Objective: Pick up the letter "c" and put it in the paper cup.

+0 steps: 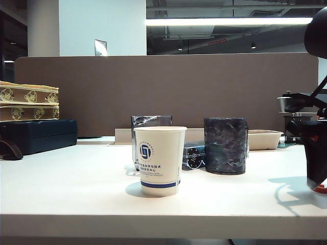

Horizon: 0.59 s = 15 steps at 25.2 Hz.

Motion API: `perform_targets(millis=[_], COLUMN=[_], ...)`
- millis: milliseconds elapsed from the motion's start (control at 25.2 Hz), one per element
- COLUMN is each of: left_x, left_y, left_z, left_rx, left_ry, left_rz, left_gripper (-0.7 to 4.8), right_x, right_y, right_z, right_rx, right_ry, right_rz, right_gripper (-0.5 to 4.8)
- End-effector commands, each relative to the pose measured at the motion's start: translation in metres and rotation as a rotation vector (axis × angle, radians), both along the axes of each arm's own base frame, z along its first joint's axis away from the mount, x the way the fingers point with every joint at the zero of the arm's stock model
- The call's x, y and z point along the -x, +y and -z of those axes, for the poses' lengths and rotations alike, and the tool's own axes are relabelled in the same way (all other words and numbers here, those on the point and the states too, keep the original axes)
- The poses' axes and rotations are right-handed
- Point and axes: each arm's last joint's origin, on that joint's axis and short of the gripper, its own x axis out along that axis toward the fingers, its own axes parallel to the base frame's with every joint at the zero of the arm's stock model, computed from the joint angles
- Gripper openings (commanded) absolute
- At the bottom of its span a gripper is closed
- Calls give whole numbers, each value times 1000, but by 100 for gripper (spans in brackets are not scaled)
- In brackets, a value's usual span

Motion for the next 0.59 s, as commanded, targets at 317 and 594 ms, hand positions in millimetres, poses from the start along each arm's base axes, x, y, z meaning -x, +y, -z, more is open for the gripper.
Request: perform_targets(millis=[317, 594], left_x=[0, 0], left_y=[0, 0], left_z=[-2, -2], left_rx=[7, 7], left_ry=[-14, -15], left_rz=[5, 5], left_gripper=[26, 26], right_x=[0, -1], right_y=[0, 1], right_z=[-2, -2], right_rx=[-2, -5], right_ry=[-3, -13], right_rz=[-4, -4], right_gripper=[198, 198])
